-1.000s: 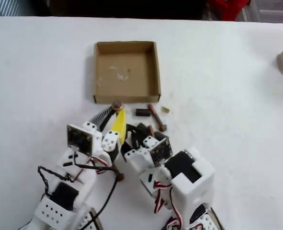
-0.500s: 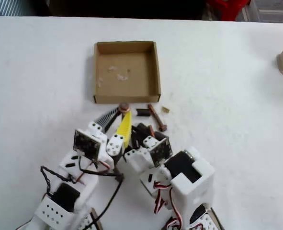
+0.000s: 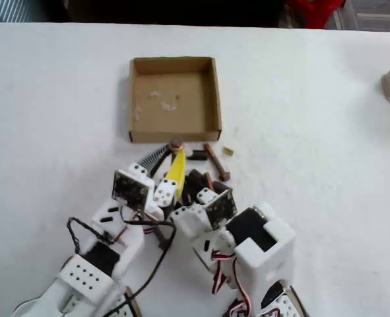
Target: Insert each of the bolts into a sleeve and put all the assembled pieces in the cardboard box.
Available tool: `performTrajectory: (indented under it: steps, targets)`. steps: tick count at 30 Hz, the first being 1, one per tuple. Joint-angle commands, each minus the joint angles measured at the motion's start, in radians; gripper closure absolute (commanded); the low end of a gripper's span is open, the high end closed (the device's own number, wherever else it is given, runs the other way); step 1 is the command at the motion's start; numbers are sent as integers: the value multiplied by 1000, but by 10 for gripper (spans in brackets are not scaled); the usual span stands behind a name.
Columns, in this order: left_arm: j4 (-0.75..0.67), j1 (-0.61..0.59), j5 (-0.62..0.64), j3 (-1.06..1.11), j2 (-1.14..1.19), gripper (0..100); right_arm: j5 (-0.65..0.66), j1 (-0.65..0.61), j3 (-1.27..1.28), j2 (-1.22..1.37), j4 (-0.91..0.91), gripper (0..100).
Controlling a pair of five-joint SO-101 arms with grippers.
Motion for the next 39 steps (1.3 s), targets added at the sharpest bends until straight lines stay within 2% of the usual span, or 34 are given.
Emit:
performTrajectory:
  steps: [1, 7, 19, 30, 39]
  targets:
    - [-29, -13, -8, -21, 7, 980, -9, -7, 8, -39, -24, 981]
    - [-14, -16, -6, 2, -82, 980, -9, -7, 8, -39, -24, 981]
    - [281, -16, -6, 3, -318, 980, -9, -7, 8, -39, -24, 981]
    - [333, -18, -8, 3, -318, 980, -8, -5, 8, -39, -24, 981]
    - [359, -68, -8, 3, -318, 980, -5, -2, 8, -39, -30, 981]
